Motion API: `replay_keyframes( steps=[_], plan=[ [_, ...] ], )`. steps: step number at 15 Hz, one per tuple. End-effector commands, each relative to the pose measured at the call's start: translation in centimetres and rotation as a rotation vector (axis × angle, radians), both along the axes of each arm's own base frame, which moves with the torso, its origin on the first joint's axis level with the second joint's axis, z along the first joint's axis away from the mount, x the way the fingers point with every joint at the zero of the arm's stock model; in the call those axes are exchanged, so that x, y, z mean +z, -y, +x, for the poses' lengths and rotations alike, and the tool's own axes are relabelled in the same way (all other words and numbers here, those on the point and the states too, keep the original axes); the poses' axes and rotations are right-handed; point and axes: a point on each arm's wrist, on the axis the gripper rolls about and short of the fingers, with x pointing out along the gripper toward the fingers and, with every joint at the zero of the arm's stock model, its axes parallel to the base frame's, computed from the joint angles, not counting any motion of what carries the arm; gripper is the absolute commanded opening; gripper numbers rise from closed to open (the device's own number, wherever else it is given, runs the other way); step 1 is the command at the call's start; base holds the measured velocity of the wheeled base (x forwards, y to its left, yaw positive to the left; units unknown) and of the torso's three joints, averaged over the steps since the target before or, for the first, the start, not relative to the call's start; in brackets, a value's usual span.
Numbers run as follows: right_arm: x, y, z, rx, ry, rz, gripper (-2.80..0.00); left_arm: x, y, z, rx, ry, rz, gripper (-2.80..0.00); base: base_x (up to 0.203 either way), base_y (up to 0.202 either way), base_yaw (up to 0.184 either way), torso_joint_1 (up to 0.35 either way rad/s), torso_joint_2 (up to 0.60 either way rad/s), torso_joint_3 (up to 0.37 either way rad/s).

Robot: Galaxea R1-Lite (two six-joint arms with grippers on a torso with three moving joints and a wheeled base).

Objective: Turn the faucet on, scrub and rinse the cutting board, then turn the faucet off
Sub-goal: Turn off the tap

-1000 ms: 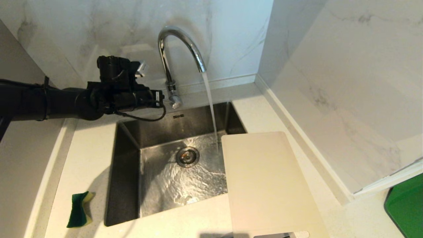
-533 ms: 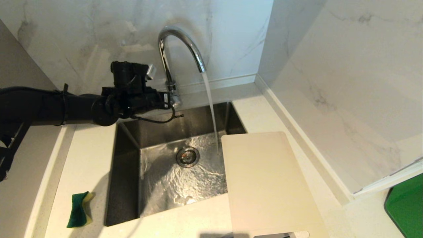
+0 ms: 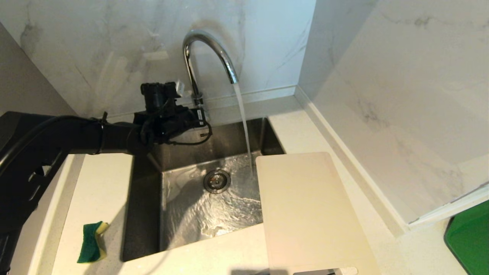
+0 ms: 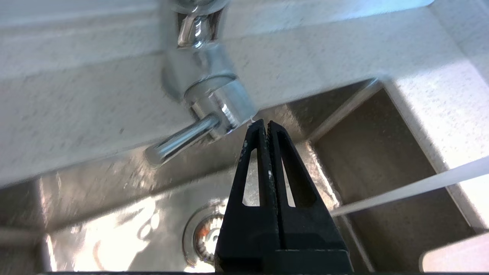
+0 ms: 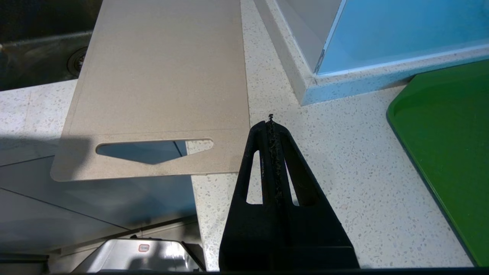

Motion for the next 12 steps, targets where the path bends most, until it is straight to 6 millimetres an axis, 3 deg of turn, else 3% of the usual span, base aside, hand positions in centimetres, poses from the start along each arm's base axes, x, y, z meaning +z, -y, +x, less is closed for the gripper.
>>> replay_keyframes(
  steps=[1, 6, 12],
  plan=[
    [0.0, 0.0, 0.0, 0.001, 0.002, -0.002, -2.8, -1.5, 0.5, 0.8, -0.005, 0.017, 0.021, -2.8, 0.0, 0.0, 0.0, 0.0, 0.0, 0.0],
    [0.0, 0.0, 0.0, 0.001, 0.001, 0.0, -2.8, -2.8, 0.0, 2.1, 0.011, 0.028, 0.032, -2.8, 0.0, 0.0, 0.0, 0.0, 0.0, 0.0],
    [0.0, 0.0, 0.0, 0.001, 0.003, 0.0, -2.8, -1.5, -0.8, 2.9, 0.009, 0.079, 0.013, -2.8, 0.0, 0.0, 0.0, 0.0, 0.0, 0.0]
  ],
)
